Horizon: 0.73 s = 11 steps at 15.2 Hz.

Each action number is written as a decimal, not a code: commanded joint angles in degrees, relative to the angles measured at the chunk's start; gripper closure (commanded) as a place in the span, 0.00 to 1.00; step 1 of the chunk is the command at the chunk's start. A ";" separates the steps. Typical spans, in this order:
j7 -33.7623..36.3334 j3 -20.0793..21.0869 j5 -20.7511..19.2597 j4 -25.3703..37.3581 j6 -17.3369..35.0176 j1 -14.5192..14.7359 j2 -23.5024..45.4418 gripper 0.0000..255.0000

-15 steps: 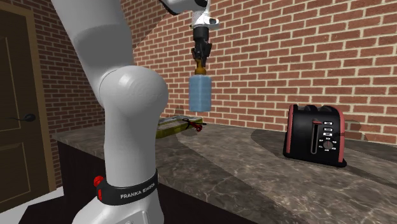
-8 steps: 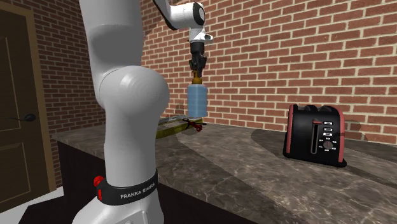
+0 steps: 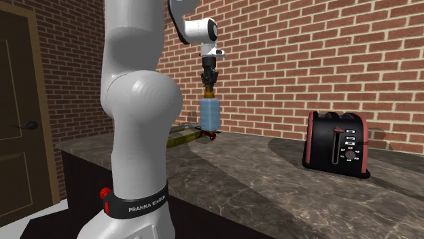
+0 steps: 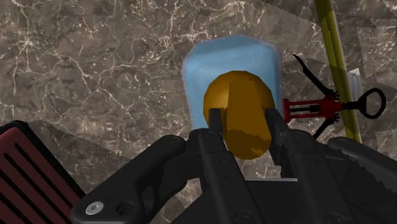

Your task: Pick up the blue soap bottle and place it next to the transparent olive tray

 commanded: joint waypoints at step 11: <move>0.56 -0.03 -0.63 -8.46 9.23 0.06 0.85 1.00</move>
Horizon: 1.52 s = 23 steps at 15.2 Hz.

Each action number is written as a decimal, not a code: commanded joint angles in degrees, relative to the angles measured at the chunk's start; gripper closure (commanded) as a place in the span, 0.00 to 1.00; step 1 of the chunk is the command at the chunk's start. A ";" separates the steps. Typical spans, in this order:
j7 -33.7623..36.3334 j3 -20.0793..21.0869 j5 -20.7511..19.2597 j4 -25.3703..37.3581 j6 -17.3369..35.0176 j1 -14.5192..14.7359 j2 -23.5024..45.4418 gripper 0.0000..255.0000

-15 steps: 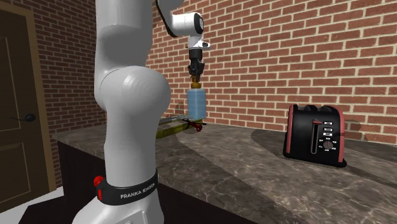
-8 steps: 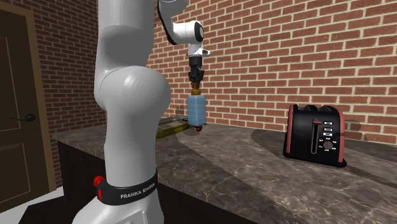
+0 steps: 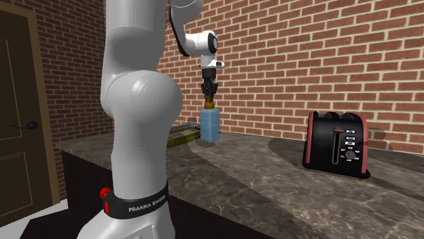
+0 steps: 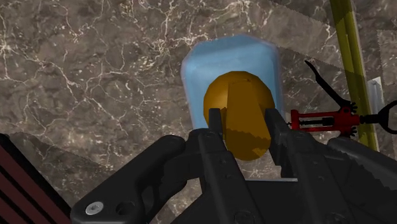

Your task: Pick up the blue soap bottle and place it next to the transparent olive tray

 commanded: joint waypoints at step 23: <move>-0.01 0.03 0.09 -0.35 0.25 -0.02 -0.18 0.00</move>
